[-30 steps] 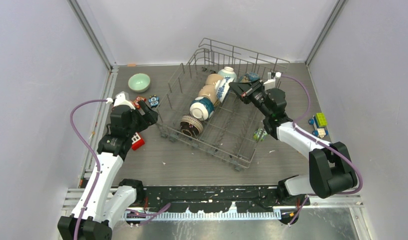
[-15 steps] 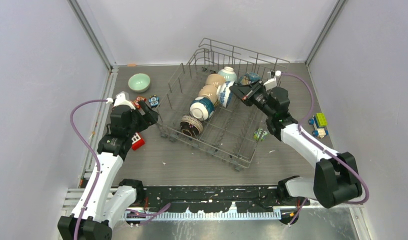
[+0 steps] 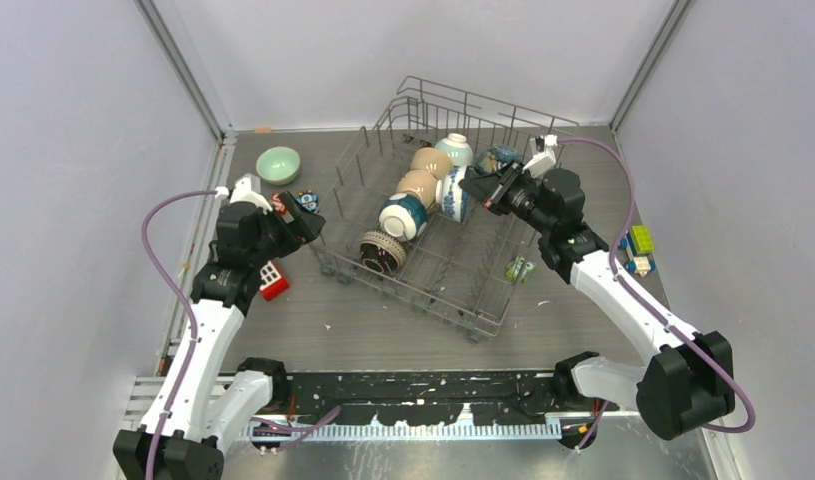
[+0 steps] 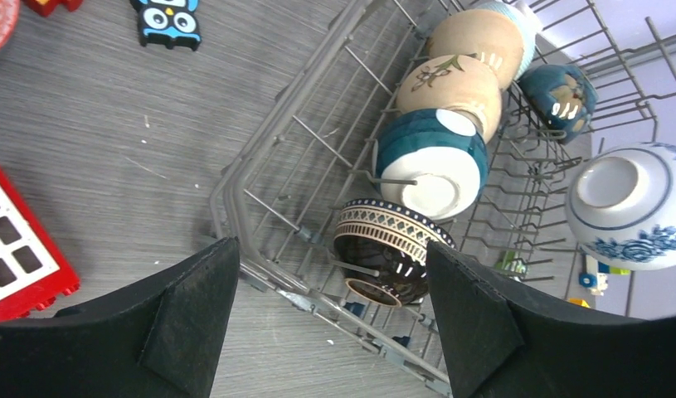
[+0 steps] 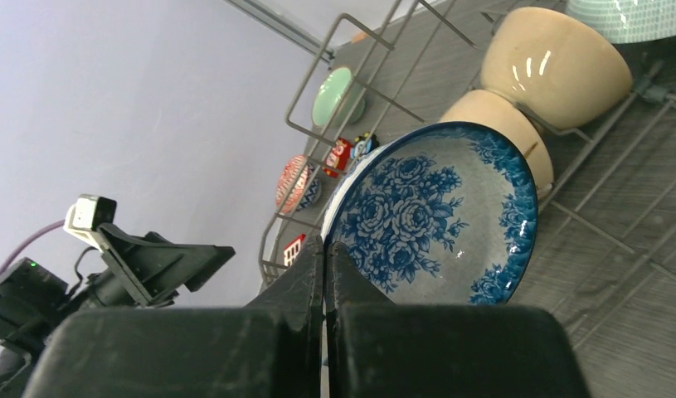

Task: Unload the bowls from the dish rack
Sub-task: Place the bowl in the dish rack.

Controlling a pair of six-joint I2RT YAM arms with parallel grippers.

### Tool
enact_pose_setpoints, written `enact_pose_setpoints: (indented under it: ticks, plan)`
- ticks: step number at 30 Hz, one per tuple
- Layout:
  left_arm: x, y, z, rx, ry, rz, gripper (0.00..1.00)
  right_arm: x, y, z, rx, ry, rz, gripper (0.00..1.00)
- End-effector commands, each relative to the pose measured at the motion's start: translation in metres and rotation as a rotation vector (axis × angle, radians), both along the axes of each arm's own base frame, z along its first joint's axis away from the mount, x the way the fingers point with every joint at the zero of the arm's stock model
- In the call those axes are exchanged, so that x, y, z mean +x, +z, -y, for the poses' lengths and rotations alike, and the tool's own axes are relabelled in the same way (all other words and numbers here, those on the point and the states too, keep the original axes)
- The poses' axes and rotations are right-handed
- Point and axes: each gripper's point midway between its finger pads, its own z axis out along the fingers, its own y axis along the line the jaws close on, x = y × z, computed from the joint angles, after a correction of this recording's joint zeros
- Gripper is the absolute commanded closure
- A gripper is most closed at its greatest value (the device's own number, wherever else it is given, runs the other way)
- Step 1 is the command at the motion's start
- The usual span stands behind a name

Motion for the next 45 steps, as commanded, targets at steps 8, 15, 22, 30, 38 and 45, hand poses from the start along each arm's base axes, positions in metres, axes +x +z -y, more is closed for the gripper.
enact_pose_setpoints:
  ticks: [8, 15, 22, 30, 38, 45]
  plan:
    - [0.001, 0.036, 0.036, -0.084, -0.139, 0.023, 0.14, 0.000, 0.013, 0.001, -0.060, -0.012, 0.099, 0.99]
    - [-0.004, 0.022, 0.039, -0.089, -0.147, -0.008, 0.14, 0.008, -0.003, 0.000, -0.031, -0.031, 0.062, 0.99]
    - [-0.008, 0.005, 0.037, -0.091, -0.135, -0.039, 0.14, 0.021, -0.006, -0.001, 0.110, -0.083, 0.036, 0.99]
    - [-0.012, -0.005, 0.032, -0.080, -0.115, -0.050, 0.14, 0.041, -0.014, 0.002, 0.221, -0.144, 0.017, 0.99]
    - [-0.014, -0.013, 0.031, -0.073, -0.108, -0.064, 0.14, 0.047, -0.047, 0.010, 0.257, -0.191, -0.033, 0.99]
    - [-0.014, -0.019, 0.030, -0.068, -0.102, -0.074, 0.14, 0.048, -0.067, 0.013, 0.257, -0.200, -0.064, 0.99]
